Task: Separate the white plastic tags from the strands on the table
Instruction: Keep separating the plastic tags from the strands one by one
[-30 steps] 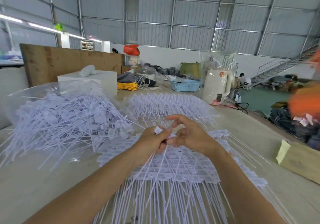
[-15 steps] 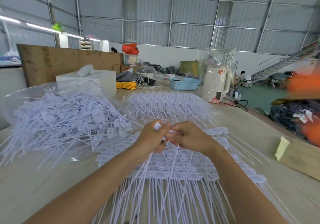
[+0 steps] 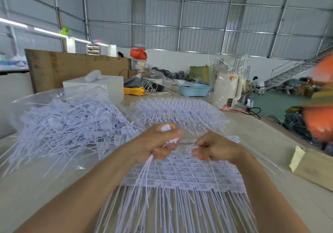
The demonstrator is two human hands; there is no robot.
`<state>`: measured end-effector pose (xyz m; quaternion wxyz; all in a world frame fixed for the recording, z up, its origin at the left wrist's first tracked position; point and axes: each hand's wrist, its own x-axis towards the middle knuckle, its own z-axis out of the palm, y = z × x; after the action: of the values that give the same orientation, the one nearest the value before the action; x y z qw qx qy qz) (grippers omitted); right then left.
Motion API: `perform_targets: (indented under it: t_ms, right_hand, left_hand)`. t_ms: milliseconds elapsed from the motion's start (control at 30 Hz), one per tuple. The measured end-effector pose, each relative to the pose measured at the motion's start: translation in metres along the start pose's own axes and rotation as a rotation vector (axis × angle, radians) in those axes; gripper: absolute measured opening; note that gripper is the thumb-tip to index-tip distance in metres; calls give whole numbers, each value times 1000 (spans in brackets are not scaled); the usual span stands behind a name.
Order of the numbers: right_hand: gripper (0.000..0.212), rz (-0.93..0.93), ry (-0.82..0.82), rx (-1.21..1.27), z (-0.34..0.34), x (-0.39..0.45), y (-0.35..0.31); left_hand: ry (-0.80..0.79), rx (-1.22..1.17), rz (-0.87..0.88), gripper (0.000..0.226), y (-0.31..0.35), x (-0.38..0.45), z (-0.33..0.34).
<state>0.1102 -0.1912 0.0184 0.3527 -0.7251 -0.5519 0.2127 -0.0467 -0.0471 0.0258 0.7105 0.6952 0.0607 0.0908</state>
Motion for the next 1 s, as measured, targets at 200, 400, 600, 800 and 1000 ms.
perform_targets:
  t_ms: [200,400,600,800,1000]
  right_hand:
    - [35,31,365,313,-12,2,25]
    - [39,53,217,190,8,12,24]
    - [44,102,146,115,16,18,21]
    - [48,108,139,58,20,24,23]
    - [51,86,160,1,21,28,23]
  left_hand:
    - [75,-627,298,20,17,-1,-13]
    - [-7,-928,550,13,68,-20,-32]
    - [572,207,439,13,75,-34,-125]
    - [580,1475,-159,19,20,-7,-189]
    - [564,1964,-318,58,6,18,-203]
